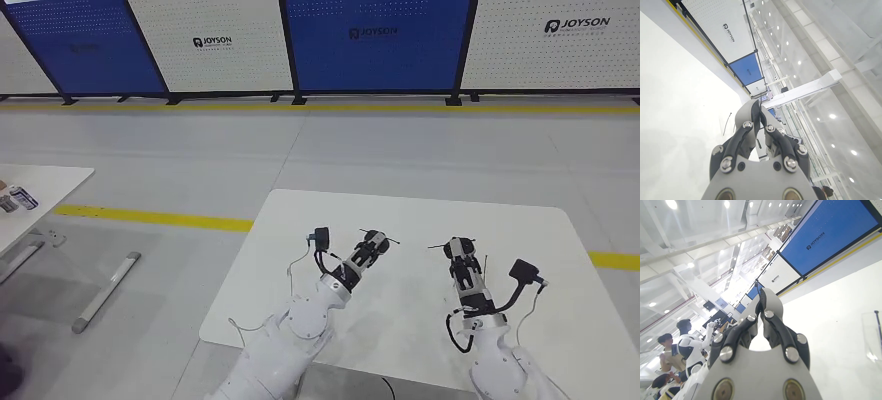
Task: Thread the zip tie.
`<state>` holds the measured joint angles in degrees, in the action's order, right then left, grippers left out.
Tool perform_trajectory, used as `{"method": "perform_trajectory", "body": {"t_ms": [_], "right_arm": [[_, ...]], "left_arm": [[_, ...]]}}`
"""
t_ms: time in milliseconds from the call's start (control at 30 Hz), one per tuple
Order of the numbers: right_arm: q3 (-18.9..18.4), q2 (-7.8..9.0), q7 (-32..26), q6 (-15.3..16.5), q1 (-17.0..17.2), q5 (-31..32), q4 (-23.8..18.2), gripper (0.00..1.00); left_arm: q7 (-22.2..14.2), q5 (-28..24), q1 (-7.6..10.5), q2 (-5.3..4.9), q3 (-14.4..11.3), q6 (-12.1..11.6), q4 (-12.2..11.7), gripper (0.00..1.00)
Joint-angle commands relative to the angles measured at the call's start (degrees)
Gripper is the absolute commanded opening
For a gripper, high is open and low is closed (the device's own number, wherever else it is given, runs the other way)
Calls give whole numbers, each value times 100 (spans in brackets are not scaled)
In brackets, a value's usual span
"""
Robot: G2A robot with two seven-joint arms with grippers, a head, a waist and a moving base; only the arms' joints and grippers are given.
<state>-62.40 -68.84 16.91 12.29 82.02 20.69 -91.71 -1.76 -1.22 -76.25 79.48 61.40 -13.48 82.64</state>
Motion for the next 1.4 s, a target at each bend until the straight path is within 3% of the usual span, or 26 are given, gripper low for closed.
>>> {"method": "perform_trajectory", "body": {"t_ms": [0,267,533,867,967,1100,1200,1367], "right_arm": [[-1,0,-2,1,0,-3,-1,0],[12,-14,-8,-3,39,-63,-13,0],[246,-156,964,107,135,329,136,0],[246,-156,964,107,135,329,136,0],[206,-181,1018,-258,137,470,122,0],[360,-240,1139,-837,83,1118,187,0],[382,-253,877,-989,67,1343,168,0],[322,-248,713,-893,122,1186,29,0]], "left_arm": [[-1,-1,0,0,0,0,1,0],[78,102,-25,2,-38,30,10,0],[337,105,-55,63,-297,21,-64,0],[337,105,-55,63,-297,21,-64,0],[372,131,-66,68,-321,73,-4,0],[440,237,-63,75,-369,143,56,0],[421,340,-32,78,-408,217,53,0],[421,340,-32,78,-408,217,53,0]]}}
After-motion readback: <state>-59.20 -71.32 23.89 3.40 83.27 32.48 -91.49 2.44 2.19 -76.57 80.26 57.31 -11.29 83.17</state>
